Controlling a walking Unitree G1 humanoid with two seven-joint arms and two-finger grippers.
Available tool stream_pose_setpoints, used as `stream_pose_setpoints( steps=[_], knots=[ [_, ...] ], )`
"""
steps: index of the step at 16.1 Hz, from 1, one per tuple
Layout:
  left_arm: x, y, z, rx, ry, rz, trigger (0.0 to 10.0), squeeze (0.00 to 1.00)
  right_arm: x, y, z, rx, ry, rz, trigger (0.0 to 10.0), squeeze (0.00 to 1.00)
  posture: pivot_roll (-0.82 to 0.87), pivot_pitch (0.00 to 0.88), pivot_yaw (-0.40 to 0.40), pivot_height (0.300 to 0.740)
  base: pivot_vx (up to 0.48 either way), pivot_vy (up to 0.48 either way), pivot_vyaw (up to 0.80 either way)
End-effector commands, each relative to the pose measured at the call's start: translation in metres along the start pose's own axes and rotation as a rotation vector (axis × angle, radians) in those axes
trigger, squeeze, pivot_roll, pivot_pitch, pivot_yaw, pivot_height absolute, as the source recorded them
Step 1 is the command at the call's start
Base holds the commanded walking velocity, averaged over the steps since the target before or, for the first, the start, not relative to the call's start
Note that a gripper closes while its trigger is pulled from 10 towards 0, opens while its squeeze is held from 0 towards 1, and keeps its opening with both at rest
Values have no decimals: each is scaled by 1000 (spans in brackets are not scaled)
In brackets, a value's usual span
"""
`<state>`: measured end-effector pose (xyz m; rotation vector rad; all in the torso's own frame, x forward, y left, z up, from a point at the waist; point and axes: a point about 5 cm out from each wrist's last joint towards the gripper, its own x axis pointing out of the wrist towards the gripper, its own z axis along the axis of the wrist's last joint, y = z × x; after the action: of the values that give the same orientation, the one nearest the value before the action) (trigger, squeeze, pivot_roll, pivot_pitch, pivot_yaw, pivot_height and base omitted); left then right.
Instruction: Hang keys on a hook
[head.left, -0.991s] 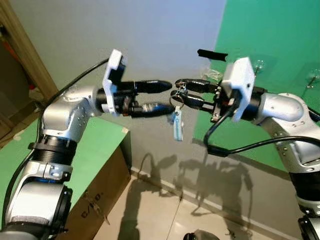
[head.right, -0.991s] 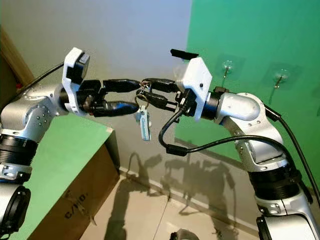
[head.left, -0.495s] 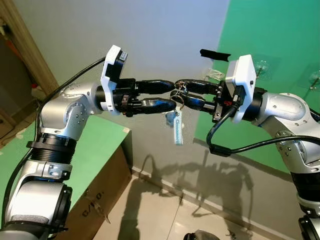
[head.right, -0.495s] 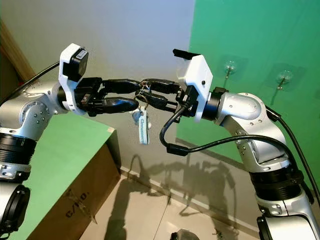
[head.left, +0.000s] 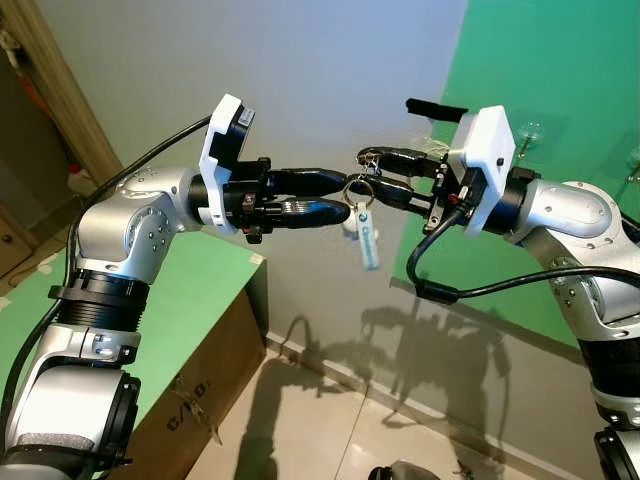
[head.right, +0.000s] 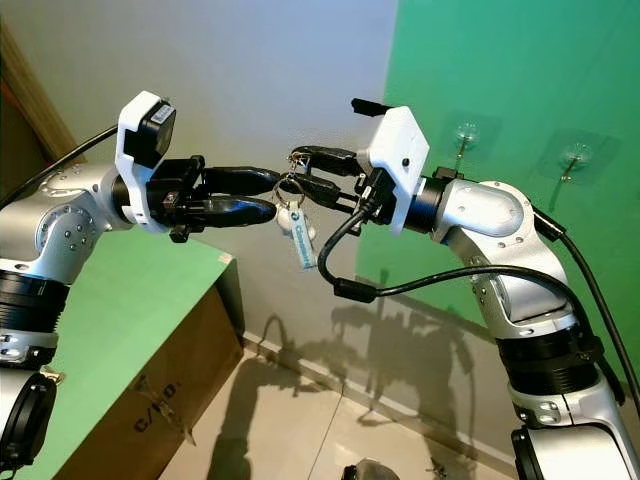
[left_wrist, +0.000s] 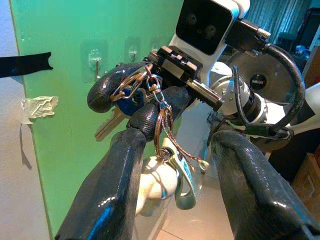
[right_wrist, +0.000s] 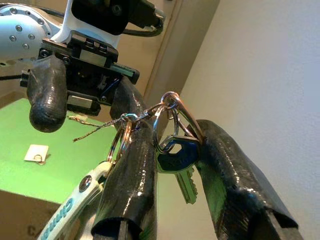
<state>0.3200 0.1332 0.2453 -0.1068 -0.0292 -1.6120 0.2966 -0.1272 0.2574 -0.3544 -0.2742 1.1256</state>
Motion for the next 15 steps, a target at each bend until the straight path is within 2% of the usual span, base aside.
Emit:
stream_pose_setpoints(
  steps=[1,6,9,10,11,15],
  knots=[
    [0,-2,1,14,35,-7,6902,0,0,-7,4,-32,1,-35,0,0,-129,0,44,722,0,0,0],
    [1,-1,-1,9,48,0,7451,0,1,-6,6,-42,-11,-34,0,0,-134,0,47,722,0,0,0],
    [2,-1,-3,5,55,2,6588,0,2,-6,6,-44,-15,-30,0,0,-135,0,46,722,0,0,0],
    [3,-1,-2,3,55,-2,5922,0,2,-5,7,-40,-21,-28,0,0,-133,0,46,722,0,0,0],
    [4,-1,-2,0,54,-6,0,0,3,-5,8,-37,-28,-27,0,0,-134,0,47,722,0,0,0],
    [5,-2,-3,-5,56,-16,0,0,5,-3,17,-20,-69,-11,0,0,-134,0,46,722,0,0,0]
  ],
)
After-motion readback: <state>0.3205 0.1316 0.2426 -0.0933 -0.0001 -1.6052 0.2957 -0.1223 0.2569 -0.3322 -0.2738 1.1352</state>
